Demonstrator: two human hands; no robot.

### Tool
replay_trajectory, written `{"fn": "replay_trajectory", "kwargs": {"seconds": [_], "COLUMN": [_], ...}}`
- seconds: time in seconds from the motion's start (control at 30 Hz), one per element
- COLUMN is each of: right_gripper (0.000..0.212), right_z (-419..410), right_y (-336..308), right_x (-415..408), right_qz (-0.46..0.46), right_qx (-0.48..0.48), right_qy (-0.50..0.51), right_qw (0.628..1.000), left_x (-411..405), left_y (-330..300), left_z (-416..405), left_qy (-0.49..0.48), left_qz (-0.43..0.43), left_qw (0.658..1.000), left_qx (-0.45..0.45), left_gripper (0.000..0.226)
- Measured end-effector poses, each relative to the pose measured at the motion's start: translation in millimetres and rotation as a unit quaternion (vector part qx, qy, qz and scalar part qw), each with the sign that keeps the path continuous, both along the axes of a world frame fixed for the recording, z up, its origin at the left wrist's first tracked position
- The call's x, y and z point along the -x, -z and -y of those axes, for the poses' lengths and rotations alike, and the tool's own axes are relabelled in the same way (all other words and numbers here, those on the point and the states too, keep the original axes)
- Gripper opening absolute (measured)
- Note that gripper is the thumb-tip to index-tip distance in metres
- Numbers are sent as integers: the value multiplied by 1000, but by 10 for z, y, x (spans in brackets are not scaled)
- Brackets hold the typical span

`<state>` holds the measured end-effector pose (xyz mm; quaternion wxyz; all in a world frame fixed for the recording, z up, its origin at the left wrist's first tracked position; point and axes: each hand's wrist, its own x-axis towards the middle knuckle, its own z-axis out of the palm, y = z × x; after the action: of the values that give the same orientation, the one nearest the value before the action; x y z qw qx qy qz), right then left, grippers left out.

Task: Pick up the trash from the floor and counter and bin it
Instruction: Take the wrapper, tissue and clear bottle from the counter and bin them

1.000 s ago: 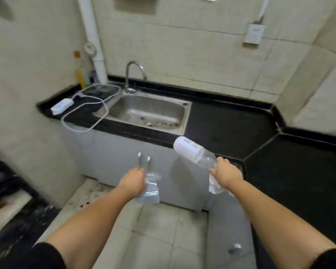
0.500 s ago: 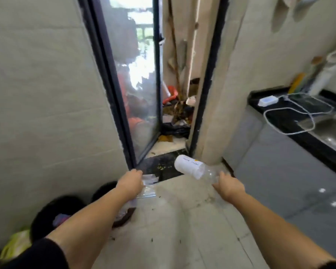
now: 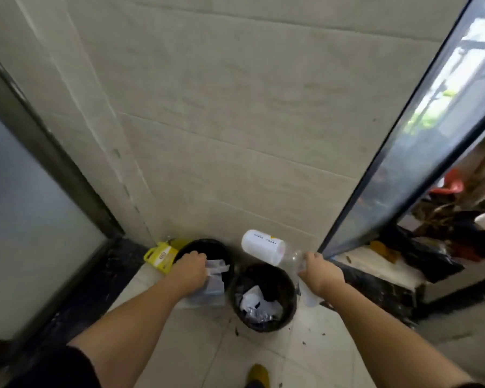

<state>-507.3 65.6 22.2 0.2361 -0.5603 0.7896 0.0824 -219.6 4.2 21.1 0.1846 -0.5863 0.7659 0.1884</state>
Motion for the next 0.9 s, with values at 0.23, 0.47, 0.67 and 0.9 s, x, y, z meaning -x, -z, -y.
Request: {"fn": "replay_trajectory", "kwargs": {"seconds": [0.23, 0.47, 0.67, 0.9], "right_gripper": [46, 46, 45, 59], "right_z": [1018, 1535, 1989, 2397], "right_y": [347, 962, 1836, 3607], "right_x": [-494, -1218, -1781, -2537], "right_qz": [39, 18, 8, 32], "right_qx": [-74, -131, -203, -267], "right_qy": [-53, -64, -18, 14], "right_qw": [995, 989, 979, 963], "left_x": [-447, -1210, -1573, -1714], "left_y": [275, 926, 1660, 3149], "left_z": [318, 715, 1283, 1706], "left_qy": [-93, -147, -135, -142], "left_qz": [-2, -1, -36, -61], "left_qw": [995, 982, 979, 974], "left_qx": [-44, -115, -146, -168], "left_gripper": [30, 32, 29, 29]}}
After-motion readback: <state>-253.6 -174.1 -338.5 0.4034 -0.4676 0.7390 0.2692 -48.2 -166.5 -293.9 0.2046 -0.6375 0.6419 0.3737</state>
